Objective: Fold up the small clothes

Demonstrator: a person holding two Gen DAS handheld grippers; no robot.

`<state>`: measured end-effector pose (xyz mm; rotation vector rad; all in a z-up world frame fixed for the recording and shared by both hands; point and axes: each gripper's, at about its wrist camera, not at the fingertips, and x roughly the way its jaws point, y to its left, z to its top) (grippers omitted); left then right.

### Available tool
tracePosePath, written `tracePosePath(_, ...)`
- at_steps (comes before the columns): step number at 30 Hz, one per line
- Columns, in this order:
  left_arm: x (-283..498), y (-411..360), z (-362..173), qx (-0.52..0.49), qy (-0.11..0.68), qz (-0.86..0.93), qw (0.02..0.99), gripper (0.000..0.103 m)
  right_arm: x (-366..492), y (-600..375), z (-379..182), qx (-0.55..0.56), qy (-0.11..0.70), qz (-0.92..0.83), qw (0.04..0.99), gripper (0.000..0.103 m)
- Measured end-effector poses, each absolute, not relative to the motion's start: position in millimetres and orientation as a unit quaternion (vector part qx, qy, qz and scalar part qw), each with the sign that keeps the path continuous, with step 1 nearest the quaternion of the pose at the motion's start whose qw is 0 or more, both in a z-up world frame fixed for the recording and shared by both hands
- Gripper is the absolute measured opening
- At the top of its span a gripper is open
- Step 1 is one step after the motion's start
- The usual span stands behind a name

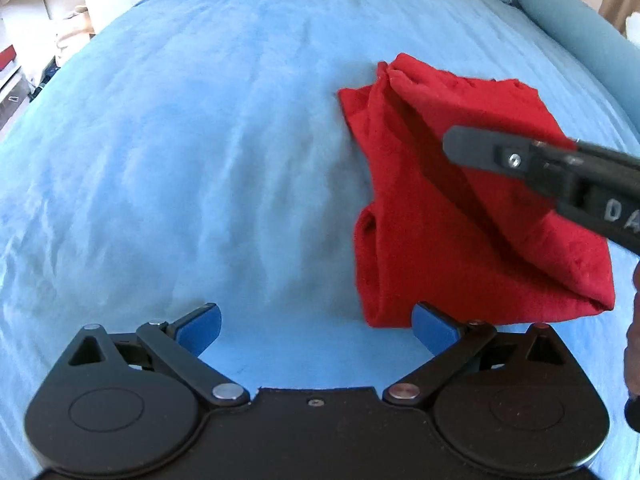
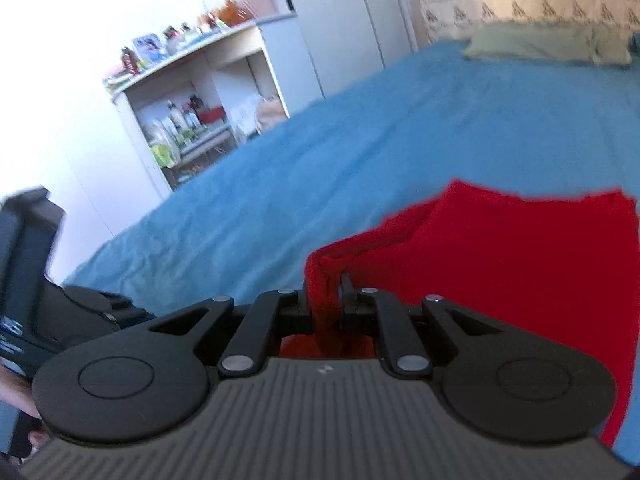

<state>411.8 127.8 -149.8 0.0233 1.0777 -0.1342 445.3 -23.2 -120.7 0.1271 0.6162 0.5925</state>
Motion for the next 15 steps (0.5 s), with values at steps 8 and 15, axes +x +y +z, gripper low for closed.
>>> tracePosePath(8, 397.6, 134.0, -151.1, 0.029, 0.519, -0.065, 0.852, 0.103, 441.5, -0.1, -152.3, -0.004, 0.356, 0.3, 0.885, 0.049)
tracePosePath(15, 384.0, 137.6, -125.5, -0.01, 0.492, -0.114, 0.863, 0.103, 394.6, -68.4, -102.8, 0.048, 0.259, 0.271, 0.926, 0.09)
